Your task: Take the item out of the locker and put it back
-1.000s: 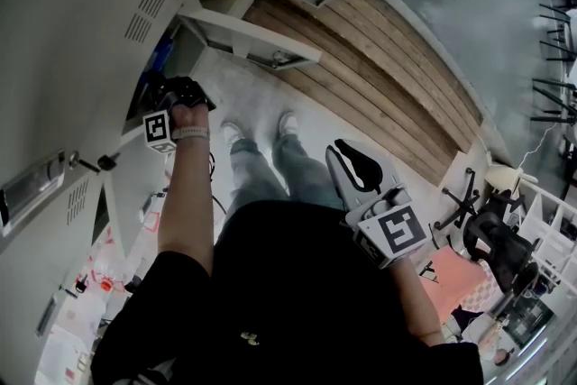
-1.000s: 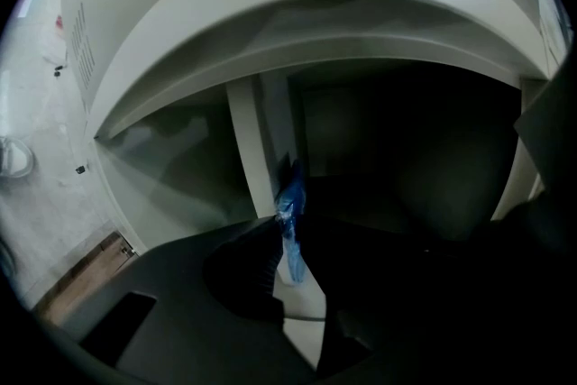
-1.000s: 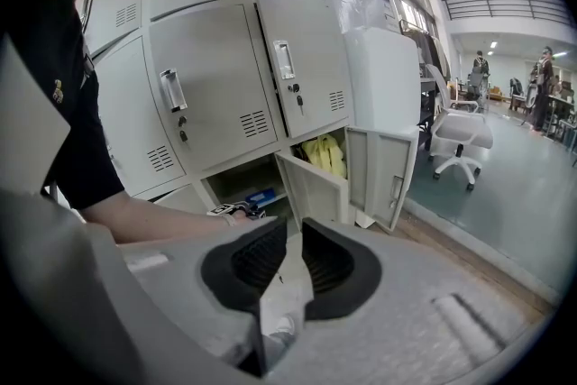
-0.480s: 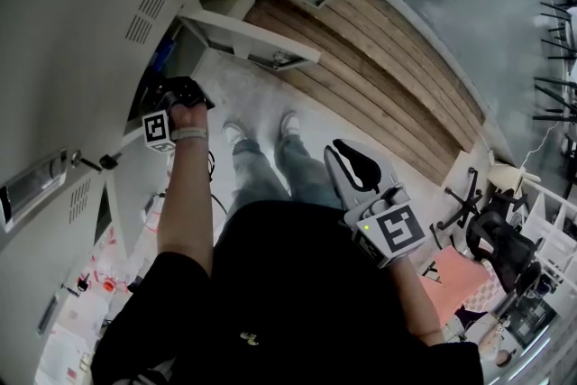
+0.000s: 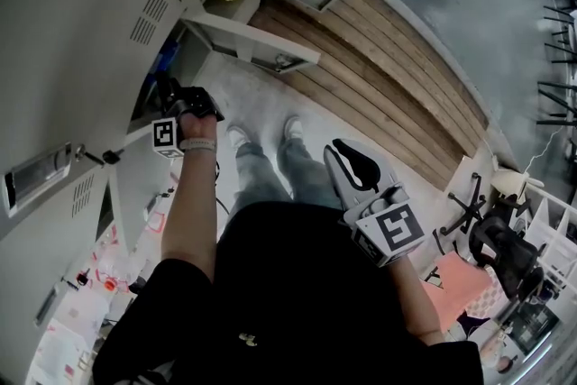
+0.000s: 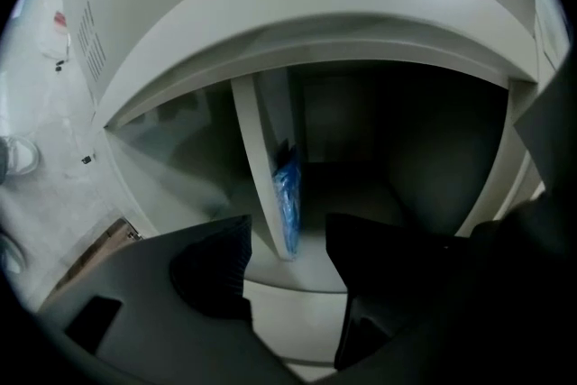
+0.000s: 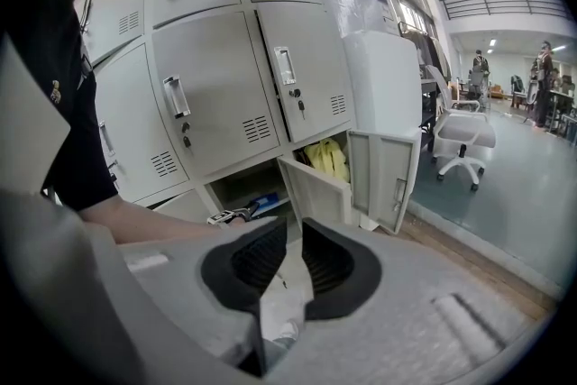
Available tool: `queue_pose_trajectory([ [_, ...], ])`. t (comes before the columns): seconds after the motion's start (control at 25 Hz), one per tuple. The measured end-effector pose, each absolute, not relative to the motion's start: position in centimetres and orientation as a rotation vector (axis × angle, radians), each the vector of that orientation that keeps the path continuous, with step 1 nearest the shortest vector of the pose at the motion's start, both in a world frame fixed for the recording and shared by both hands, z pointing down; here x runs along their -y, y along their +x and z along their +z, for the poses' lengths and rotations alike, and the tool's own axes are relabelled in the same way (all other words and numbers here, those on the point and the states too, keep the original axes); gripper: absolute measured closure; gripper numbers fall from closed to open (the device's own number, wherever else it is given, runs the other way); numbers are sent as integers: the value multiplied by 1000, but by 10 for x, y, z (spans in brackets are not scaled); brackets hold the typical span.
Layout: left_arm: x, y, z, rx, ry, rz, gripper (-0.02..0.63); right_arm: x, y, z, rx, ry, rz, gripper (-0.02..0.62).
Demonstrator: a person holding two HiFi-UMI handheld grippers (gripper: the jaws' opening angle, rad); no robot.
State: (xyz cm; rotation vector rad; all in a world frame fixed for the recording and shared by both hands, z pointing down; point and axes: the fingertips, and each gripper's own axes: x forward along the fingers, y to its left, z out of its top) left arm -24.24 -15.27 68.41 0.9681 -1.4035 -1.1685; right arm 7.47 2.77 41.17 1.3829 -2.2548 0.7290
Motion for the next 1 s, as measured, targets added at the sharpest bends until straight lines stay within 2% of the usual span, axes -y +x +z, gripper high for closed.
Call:
queue_pose_trajectory([
  [0.28,130,-203,655,1311,1031,-1088,350,-20,76,404,2310,1394,717,546],
  [0.44,114,-186,627,1256,1090,-1059,376,-12,76,397,2353,1406,722,546],
  [0.8,86,-178,571,1227,1188,-955,560,-2,73,388,2447,1334,681,546],
  [1.0,77,-165,532,1178,1295,-904,592,3,69,381,2492,1305,657,546],
])
